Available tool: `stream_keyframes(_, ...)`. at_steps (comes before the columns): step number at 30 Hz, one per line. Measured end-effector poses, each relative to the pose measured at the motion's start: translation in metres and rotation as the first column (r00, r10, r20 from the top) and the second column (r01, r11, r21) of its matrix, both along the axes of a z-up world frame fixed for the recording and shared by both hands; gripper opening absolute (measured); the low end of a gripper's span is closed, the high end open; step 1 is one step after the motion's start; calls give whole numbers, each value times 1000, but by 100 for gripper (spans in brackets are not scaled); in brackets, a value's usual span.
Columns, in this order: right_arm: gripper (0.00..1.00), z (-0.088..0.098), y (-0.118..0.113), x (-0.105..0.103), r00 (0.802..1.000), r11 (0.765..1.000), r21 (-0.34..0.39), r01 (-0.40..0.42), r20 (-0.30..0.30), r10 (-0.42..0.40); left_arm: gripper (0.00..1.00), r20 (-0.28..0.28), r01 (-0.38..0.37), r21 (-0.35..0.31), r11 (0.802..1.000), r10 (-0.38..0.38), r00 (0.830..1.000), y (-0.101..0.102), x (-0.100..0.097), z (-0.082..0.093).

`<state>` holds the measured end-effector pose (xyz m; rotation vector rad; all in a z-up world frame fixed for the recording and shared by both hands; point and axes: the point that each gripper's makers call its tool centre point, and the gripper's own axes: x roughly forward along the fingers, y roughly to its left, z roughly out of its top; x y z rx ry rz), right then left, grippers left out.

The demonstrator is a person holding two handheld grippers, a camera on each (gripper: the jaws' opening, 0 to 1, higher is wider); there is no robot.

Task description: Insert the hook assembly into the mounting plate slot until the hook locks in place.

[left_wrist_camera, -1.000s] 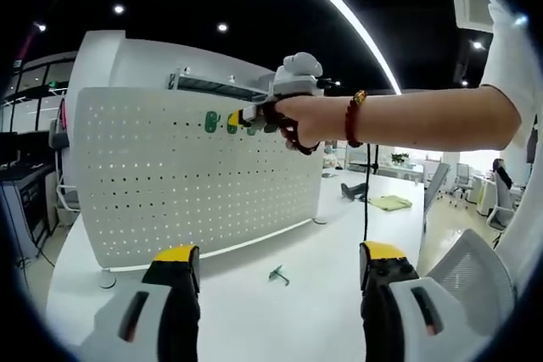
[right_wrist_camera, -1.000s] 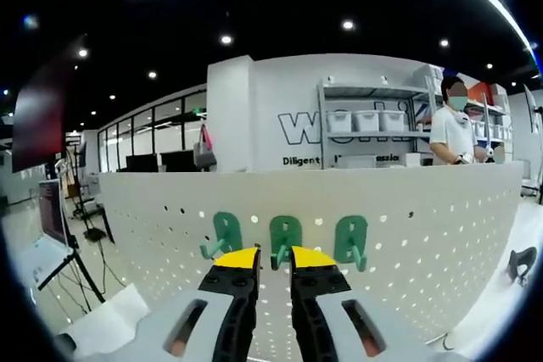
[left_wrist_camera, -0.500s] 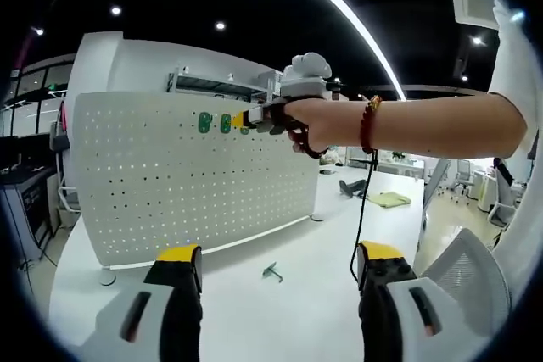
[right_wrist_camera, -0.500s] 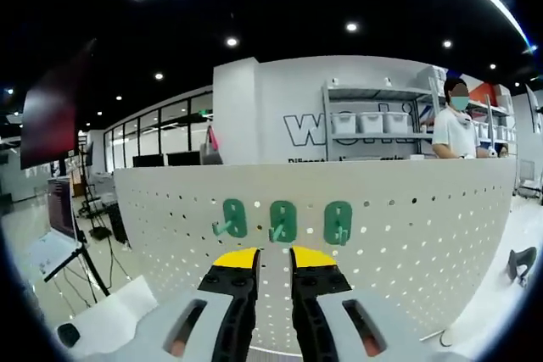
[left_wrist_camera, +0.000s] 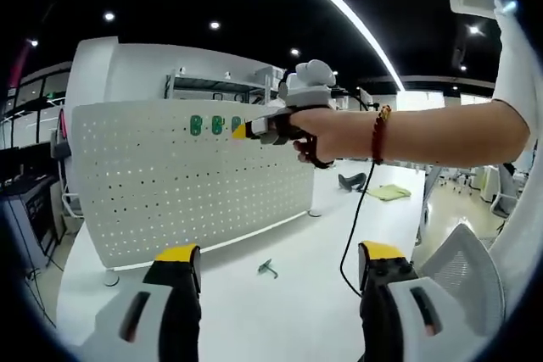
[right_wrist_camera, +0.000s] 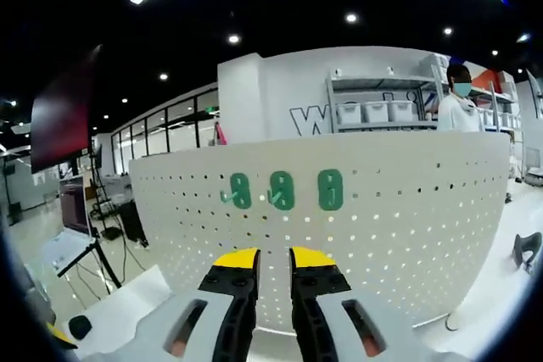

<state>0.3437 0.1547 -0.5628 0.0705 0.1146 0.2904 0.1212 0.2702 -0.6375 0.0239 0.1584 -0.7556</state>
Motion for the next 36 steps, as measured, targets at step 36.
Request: stream_keyframes(36, 14, -90, -19, -50, 918, 924, -97, -369, -193, 346, 78, -26, -22, 12, 1000, 23, 999, -61, -4, 4)
